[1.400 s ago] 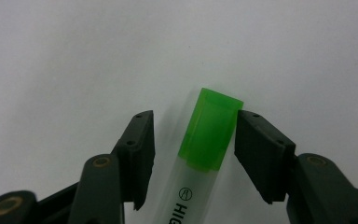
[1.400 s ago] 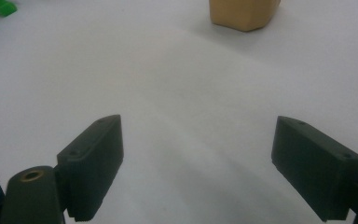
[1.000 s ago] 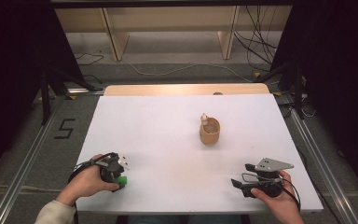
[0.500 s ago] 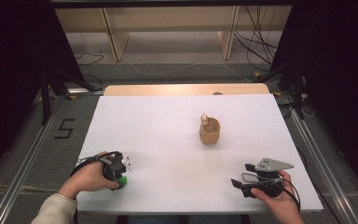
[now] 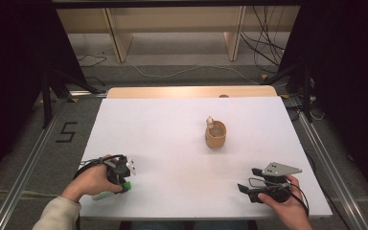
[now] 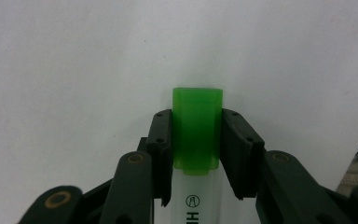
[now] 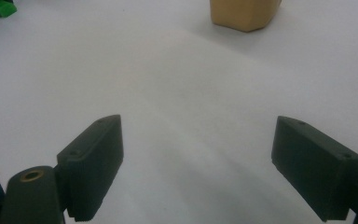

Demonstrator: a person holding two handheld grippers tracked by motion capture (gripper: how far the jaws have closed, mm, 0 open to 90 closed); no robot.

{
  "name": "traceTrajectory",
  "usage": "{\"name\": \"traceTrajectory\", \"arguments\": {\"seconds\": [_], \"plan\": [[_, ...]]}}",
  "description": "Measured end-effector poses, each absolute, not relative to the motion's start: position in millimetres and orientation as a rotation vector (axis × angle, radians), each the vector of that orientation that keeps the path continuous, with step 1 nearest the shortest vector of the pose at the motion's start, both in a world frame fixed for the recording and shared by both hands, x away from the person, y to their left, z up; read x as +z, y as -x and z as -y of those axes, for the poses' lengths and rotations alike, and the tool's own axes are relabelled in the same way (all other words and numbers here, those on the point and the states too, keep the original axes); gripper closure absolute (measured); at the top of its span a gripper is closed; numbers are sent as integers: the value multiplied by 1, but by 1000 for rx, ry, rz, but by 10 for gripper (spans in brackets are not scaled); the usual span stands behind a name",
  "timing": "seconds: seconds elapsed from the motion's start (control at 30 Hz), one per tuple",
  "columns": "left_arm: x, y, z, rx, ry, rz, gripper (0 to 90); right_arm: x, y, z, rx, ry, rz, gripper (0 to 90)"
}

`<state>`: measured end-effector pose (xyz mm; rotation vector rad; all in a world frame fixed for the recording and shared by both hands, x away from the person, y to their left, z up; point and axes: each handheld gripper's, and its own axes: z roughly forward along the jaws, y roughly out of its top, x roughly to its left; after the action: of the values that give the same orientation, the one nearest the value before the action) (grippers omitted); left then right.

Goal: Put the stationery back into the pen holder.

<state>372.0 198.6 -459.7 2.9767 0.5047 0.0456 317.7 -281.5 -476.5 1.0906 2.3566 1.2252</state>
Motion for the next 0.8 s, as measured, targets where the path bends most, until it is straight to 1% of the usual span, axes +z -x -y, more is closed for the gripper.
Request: {"name": "traceTrajectory", "arguments": {"seconds": [0.37,0.53,0.8], "plan": [[-455,-373,-200,80,-2944,-511,669,-476,-318,282,1226,-1087,-2356,175],[-452,-373,-201,97,-2899,-520,669,-476,-317,282,1226,-1086,-2357,175],[-445,-373,-201,131,-2784,-542,670,-476,-317,282,1223,-1085,-2358,175]]}}
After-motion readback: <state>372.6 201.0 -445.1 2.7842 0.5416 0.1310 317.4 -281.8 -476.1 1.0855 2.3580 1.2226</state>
